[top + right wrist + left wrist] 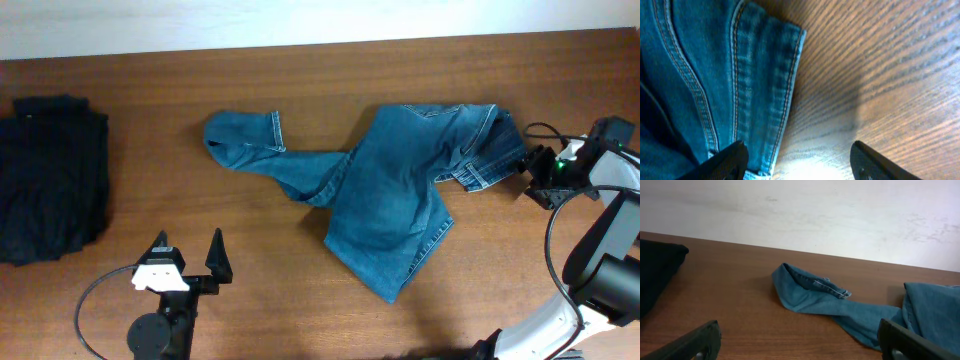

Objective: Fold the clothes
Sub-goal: 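Grasp the jeans waistband corner with the right gripper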

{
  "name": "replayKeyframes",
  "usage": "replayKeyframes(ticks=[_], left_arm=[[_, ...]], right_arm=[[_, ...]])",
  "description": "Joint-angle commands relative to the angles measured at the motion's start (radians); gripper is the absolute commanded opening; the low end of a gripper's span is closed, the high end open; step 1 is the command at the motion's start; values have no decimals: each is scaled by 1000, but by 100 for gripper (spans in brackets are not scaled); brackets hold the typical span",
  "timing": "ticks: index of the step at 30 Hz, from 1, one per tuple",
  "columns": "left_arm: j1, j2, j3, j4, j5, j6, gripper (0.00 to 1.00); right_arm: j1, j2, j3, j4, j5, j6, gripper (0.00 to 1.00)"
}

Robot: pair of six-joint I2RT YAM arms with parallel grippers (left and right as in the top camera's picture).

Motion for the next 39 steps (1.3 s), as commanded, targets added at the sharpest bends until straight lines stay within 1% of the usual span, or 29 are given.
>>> replayKeyframes(ticks=[1,9,14,18,21,25,29,31,39], left_arm=[[-5,-8,-7,-1,-10,13,99],[-5,-8,-7,-1,-10,13,99],[-5,-8,-7,-1,-10,13,99],[-5,-8,-7,-1,-10,13,99],[-5,-8,-7,-1,-10,13,99],[-5,-8,-7,-1,-10,13,99],[-5,-8,-7,-1,-10,13,99],[-5,-8,-7,-1,-10,13,99],[-5,-8,-7,-1,-10,13,99]], right_arm=[[5,-1,-40,41,-18,-3,71],[35,-1,-110,181,-124,-2,71],[67,-1,-111,215,-134,3,71],[82,-1,-112,225,-129,52,70],[81,-1,-113,225,-100,100,63],[81,-1,-119,233,-24,140,60],[82,-1,-145,295,-21,147,58],[82,-1,-168,340,-25,148,54],[82,-1,-232,464,-55,177,53]])
